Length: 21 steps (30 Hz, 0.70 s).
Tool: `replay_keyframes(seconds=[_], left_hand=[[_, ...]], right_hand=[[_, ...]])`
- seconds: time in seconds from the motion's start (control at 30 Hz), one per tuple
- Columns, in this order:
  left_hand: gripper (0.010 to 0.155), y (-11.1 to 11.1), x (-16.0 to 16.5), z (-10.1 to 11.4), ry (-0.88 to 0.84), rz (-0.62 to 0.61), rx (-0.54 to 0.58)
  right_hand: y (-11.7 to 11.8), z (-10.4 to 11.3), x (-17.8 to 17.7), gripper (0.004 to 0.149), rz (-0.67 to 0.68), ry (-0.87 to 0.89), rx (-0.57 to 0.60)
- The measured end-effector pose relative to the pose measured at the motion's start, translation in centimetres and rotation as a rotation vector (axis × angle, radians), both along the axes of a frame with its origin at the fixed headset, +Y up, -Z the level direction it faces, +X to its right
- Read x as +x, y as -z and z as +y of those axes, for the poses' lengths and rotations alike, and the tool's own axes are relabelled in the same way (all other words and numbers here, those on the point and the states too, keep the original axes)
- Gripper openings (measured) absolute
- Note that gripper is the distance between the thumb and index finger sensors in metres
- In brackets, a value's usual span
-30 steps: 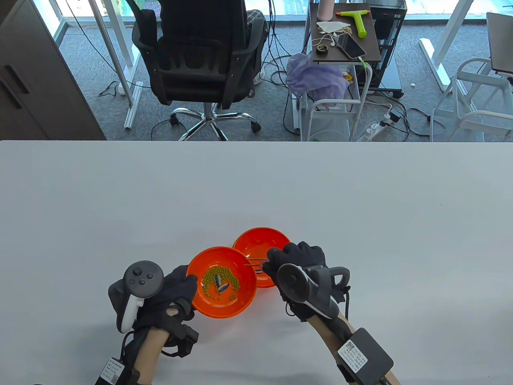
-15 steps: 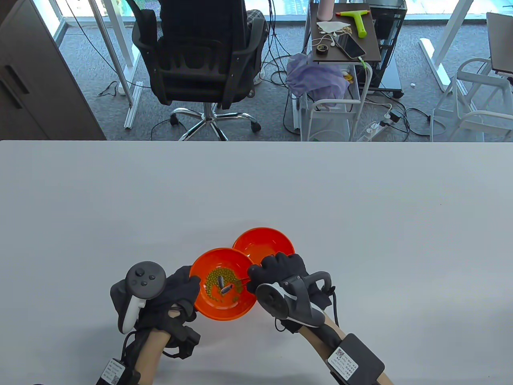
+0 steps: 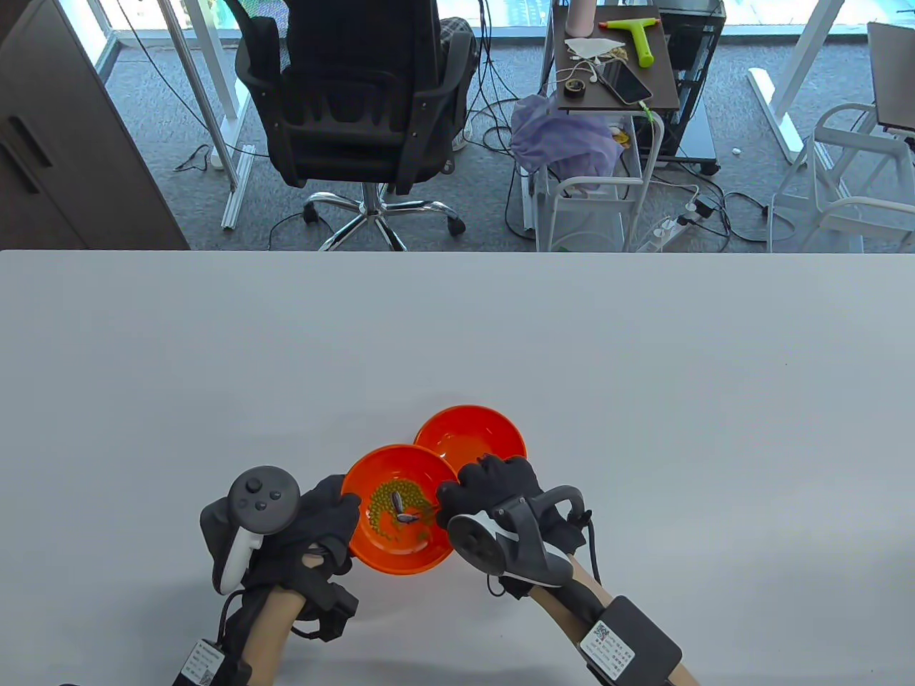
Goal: Pick sunflower seeds with tweezers into bowl
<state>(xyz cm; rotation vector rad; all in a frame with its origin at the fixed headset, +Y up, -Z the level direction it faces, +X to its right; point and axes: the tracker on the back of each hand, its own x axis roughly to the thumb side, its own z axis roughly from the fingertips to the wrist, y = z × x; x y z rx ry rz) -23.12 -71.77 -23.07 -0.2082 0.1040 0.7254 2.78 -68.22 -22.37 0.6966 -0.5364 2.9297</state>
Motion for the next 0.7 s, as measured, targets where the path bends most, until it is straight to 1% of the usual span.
replay_keyframes(seconds=[0.27, 0.57, 0.7], left_hand=[[0.051, 0.0, 0.0, 0.1, -0.002, 0.004, -0.005], [0.051, 0.0, -0.1, 0.2, 0.001, 0.01, -0.009], [0.051, 0.0, -0.2, 0.2, 0.001, 0.014, -0.01]], right_hand=[[0.1, 0.5, 0.5, 0.04, -0.025, 0.04, 0.035], [1.0, 1.4, 2.6, 0.039, -0.168, 0.133, 0.079], [1.7, 1.5, 3.8, 0.039, -0.24, 0.179, 0.068]])
